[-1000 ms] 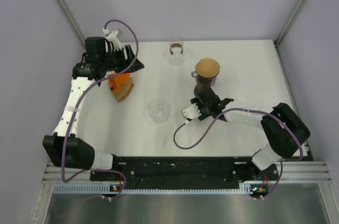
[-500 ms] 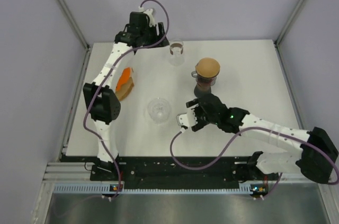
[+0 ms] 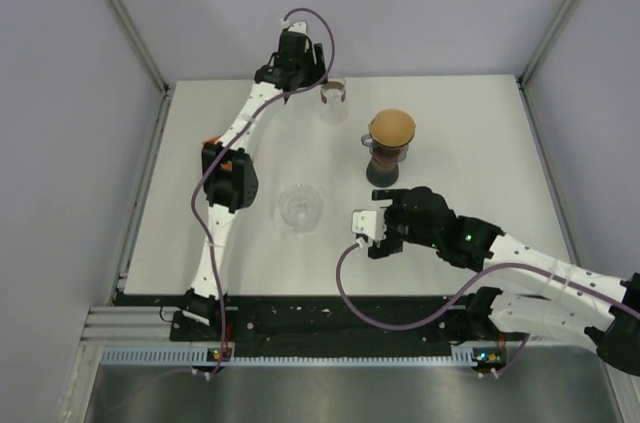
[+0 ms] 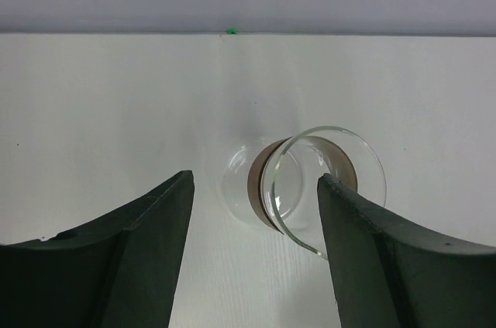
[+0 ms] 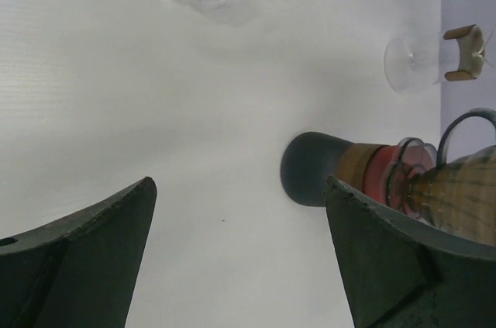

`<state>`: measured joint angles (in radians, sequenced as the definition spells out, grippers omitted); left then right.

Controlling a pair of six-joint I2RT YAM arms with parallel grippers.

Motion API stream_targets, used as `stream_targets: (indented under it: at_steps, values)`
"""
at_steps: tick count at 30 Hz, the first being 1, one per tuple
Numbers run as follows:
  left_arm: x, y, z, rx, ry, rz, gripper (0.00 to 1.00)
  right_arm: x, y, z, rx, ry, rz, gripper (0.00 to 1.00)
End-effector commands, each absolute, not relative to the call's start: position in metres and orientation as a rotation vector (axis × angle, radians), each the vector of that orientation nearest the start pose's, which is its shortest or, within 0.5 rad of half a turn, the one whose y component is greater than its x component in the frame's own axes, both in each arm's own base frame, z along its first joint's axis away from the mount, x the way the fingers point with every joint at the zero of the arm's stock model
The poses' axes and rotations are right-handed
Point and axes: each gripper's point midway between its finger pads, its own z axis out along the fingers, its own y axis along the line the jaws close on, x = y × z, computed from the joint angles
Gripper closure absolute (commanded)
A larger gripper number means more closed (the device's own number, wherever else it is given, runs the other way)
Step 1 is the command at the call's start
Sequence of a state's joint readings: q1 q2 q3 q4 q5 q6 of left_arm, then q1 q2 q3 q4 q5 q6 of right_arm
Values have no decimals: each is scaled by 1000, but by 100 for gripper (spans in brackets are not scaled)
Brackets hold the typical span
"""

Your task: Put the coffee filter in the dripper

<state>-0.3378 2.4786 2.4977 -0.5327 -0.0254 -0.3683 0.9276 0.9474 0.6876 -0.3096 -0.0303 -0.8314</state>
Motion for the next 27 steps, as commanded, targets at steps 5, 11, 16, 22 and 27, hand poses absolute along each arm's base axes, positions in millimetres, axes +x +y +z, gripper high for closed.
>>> stream_targets:
  at_steps: [5,11,16,22,27]
  values:
    - [652,-245,193,-59,2000,-411,45,205,241,160,-1636,1396,134,11]
    - [642,-249,171,-33,2072,-427,55,206,240,163,-1627,1393,127,11]
    - [631,-246,161,-40,2130,-434,85,206,243,176,-1594,1379,147,11]
    - [600,-232,182,-109,2198,-495,100,210,253,209,-1469,1395,207,11]
    - [559,-213,215,-111,2207,-509,100,222,285,279,-1163,1464,405,16]
